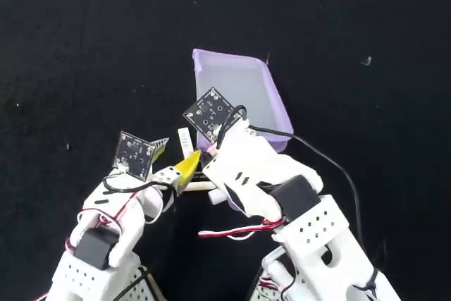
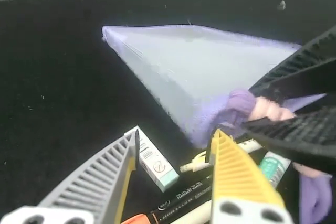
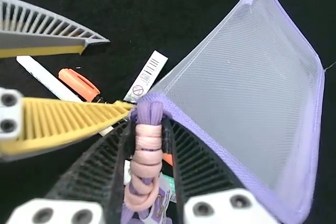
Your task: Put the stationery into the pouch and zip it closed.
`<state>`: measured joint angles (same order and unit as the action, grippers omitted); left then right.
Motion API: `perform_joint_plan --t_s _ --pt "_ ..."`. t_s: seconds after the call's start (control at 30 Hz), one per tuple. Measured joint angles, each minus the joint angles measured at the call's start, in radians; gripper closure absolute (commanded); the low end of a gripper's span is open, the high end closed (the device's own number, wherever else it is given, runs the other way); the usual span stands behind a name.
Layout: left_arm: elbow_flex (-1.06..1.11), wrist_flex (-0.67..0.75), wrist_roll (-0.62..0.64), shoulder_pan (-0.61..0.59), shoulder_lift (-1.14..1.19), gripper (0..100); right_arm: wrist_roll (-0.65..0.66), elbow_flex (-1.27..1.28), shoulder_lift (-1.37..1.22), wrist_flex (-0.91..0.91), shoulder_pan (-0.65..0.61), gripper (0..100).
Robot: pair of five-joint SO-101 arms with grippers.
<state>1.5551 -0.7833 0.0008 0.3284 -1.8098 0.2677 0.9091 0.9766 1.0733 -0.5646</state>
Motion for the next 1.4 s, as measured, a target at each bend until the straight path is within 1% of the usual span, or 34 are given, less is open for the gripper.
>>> perform_joint_plan --t_s 0.1,0.23,0.5,0.77,0.87,1.0,1.07,1.2,1.4 --pt "-0.060 -0.061 0.000 0.005 0.000 77 0.000 0.000 0.000 0.000 0.000 98.7" --pt "-0.069 -0.063 0.000 0.008 0.000 77 0.000 0.000 0.000 0.000 0.000 98.7" --pt "0.020 0.061 0.000 0.006 0.000 76 0.000 0.000 0.000 0.000 0.000 98.7" --pt "0.040 0.081 0.000 0.006 0.000 77 0.000 0.000 0.000 0.000 0.000 98.7" --pt "0.081 0.138 0.000 0.003 0.000 77 0.000 0.000 0.000 0.000 0.000 98.7" --pt "0.117 0.241 0.000 -0.040 0.000 77 0.000 0.000 0.000 0.000 0.000 98.7" --pt "0.117 0.267 -0.021 -0.043 0.000 77 0.000 0.000 0.000 0.000 0.000 98.7" --pt "0.121 0.285 -0.075 -0.038 0.002 77 0.000 0.000 0.000 0.000 0.000 98.7" --pt "0.121 0.288 -0.086 -0.012 0.002 77 0.000 0.000 0.000 0.000 0.000 98.7"
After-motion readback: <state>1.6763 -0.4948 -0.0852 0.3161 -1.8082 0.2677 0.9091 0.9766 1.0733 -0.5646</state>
